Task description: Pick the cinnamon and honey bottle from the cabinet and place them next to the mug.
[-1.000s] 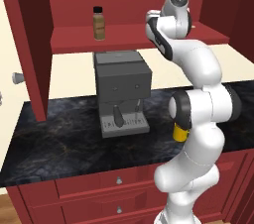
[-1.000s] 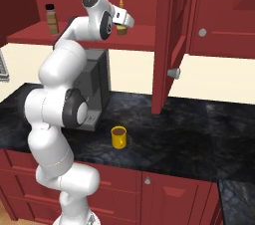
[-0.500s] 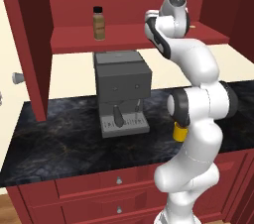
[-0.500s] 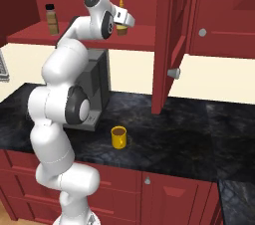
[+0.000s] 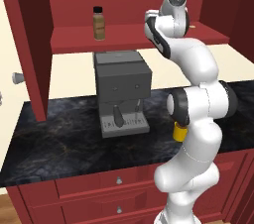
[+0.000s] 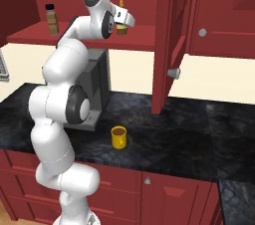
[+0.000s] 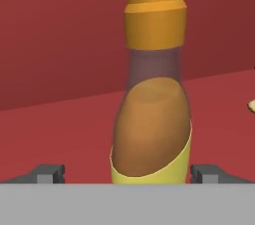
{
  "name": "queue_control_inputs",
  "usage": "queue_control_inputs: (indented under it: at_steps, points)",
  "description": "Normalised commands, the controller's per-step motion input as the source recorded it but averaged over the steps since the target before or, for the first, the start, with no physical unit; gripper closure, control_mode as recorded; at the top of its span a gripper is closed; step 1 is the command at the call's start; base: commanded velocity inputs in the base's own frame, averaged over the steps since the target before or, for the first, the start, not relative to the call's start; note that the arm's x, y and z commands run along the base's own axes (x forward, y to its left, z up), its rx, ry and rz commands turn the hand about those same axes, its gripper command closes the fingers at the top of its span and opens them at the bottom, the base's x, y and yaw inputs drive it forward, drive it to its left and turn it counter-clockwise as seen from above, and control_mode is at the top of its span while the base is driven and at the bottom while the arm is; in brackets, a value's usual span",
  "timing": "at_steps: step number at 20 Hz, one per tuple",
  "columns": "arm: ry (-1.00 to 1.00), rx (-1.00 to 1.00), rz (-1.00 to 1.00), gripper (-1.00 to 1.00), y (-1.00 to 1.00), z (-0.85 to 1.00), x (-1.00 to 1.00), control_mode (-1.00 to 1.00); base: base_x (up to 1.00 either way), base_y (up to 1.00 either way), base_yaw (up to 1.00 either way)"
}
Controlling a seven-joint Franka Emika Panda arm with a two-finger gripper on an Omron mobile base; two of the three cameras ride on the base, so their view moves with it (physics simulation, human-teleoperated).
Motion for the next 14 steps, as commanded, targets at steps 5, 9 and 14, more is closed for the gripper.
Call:
queue_control_inputs:
  at_steps: [5,9,14]
  points:
    - [0.00,0.00,0.00,1.00,0.00,0.00,0.00,-1.00,0.00,0.00,0.00]
    - [0.00,0.00,0.00,1.00,0.00,0.00,0.00,-1.00,0.00,0.00,0.00]
    - [0.00,0.00,0.00,1.00,0.00,0.00,-0.07,-1.00,0.00,0.00,0.00]
